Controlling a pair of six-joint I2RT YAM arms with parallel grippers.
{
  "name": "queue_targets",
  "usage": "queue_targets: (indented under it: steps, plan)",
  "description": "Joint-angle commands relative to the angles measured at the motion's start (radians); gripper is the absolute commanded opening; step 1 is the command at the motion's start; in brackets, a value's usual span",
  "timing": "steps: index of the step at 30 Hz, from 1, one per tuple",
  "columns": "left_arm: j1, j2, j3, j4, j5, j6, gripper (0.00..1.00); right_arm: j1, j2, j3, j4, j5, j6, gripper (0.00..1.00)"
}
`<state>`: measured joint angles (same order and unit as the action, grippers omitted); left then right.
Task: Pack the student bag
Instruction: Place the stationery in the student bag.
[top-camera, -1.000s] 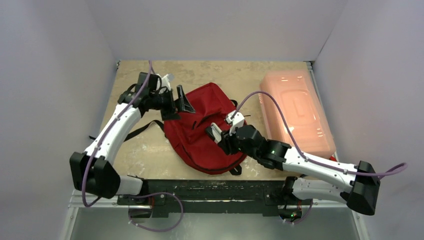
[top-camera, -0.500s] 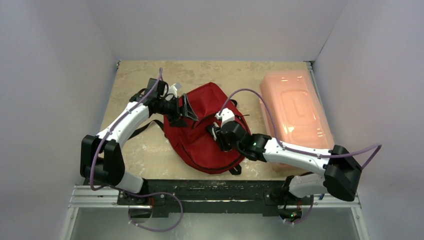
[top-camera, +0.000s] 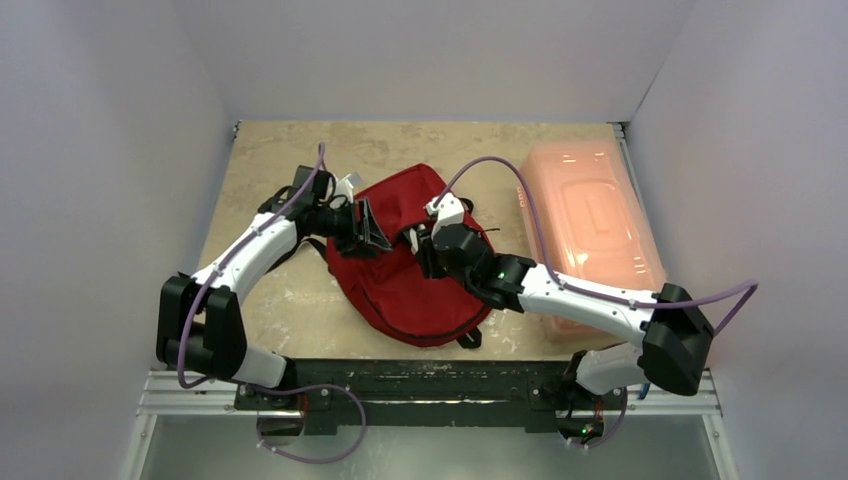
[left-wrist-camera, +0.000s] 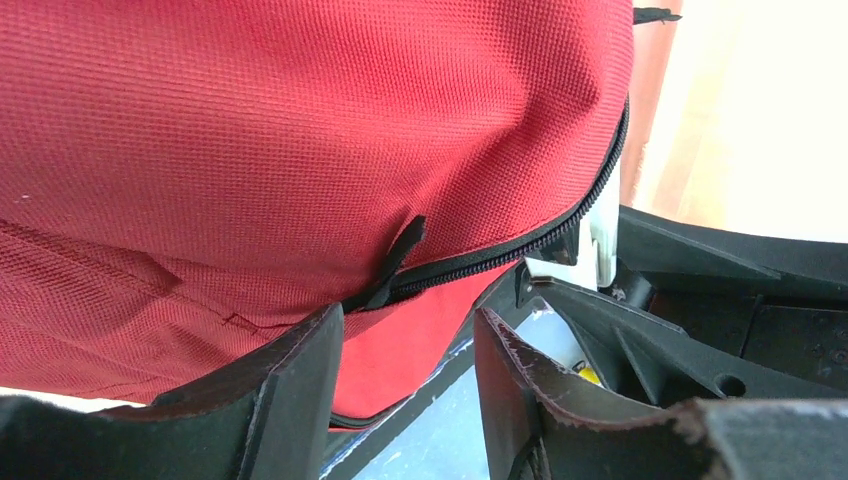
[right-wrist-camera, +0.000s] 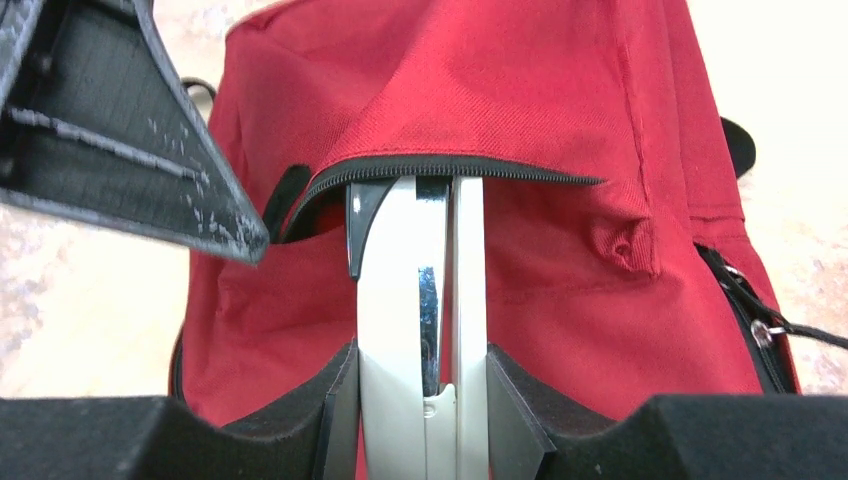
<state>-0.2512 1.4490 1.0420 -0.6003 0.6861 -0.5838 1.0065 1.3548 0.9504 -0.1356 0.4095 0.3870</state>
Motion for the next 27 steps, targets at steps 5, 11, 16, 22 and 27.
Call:
queue_targets:
  steps: [5,11,16,22,27]
  plan:
    - [-0.005,-0.072,-0.007,0.036,-0.013,0.010,0.49,-0.035,0.089,-0.066,0.573,0.183,0.270,0.00]
    - [-0.001,-0.095,-0.002,0.027,-0.035,0.013,0.49,-0.047,0.209,-0.029,0.719,0.320,0.475,0.00]
    - [0.032,-0.113,-0.014,0.038,-0.032,0.005,0.49,-0.062,0.275,-0.039,0.829,0.355,0.642,0.00]
    - [0.062,-0.104,-0.023,0.054,-0.020,-0.002,0.49,-0.093,0.298,-0.043,0.814,0.330,0.881,0.00]
    - [0.120,-0.041,-0.043,0.091,-0.011,-0.036,0.48,-0.130,0.326,-0.040,0.843,0.233,1.021,0.00]
